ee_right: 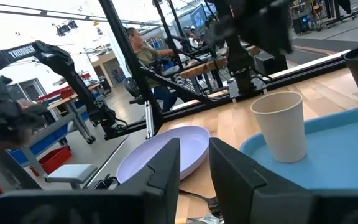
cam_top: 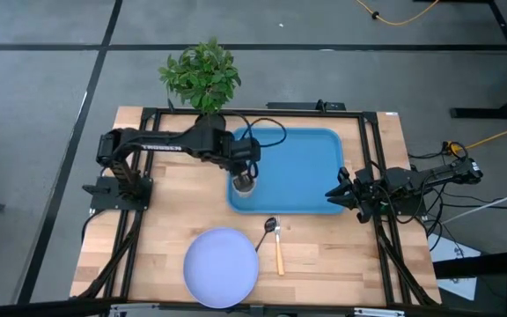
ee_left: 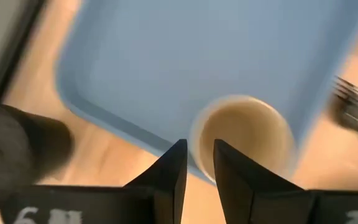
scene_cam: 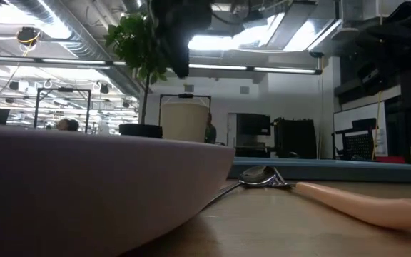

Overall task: Pick and place plate/cup/fork/spoon on tray
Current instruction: Adjust the fork, then adjust the spoon, then put the fork on the right side of the tray

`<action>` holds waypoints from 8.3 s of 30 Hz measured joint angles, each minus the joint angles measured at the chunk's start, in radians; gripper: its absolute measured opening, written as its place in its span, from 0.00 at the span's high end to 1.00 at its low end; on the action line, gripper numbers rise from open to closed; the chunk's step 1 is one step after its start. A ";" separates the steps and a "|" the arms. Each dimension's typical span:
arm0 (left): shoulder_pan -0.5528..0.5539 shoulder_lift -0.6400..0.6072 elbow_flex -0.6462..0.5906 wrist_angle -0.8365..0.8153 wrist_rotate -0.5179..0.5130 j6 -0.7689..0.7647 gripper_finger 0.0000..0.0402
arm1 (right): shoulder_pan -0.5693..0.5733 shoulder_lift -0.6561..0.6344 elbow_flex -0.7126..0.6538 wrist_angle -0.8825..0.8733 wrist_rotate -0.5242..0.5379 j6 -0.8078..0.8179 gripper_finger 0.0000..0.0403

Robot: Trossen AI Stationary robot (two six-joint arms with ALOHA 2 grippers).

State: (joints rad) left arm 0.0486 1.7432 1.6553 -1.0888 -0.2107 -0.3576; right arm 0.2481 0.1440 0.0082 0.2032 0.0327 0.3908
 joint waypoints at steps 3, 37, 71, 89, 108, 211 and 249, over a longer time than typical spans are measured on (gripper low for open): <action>-0.042 0.000 0.048 -0.093 0.136 -0.008 0.82 | 0.000 0.000 0.000 -0.008 0.000 -0.001 0.78; -0.831 -0.107 -0.197 -0.463 -0.224 -0.294 0.82 | 0.279 0.889 0.586 0.539 -0.002 -0.261 0.78; -0.843 -1.039 -1.253 0.809 -0.532 -0.088 0.82 | 0.224 1.504 1.185 -0.789 0.313 0.812 0.78; -0.844 -1.039 -1.237 0.810 -0.563 0.125 0.82 | 0.167 1.666 1.198 -0.843 0.055 1.227 0.78; -0.843 -1.038 -1.237 0.785 -0.644 0.124 0.82 | 0.204 1.903 1.449 -0.889 0.202 1.149 0.78; -0.843 -1.036 -1.237 0.790 -0.645 0.043 0.82 | 0.520 1.951 1.771 -1.771 0.186 1.172 0.78; -0.841 -1.036 -1.236 0.790 -0.731 0.045 0.82 | 0.591 1.767 1.254 -1.228 0.059 1.821 0.78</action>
State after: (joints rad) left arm -0.7921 0.7067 0.4191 -0.2983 -0.9417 -0.3126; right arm 0.8389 1.9114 1.2623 -1.0247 0.0915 2.2118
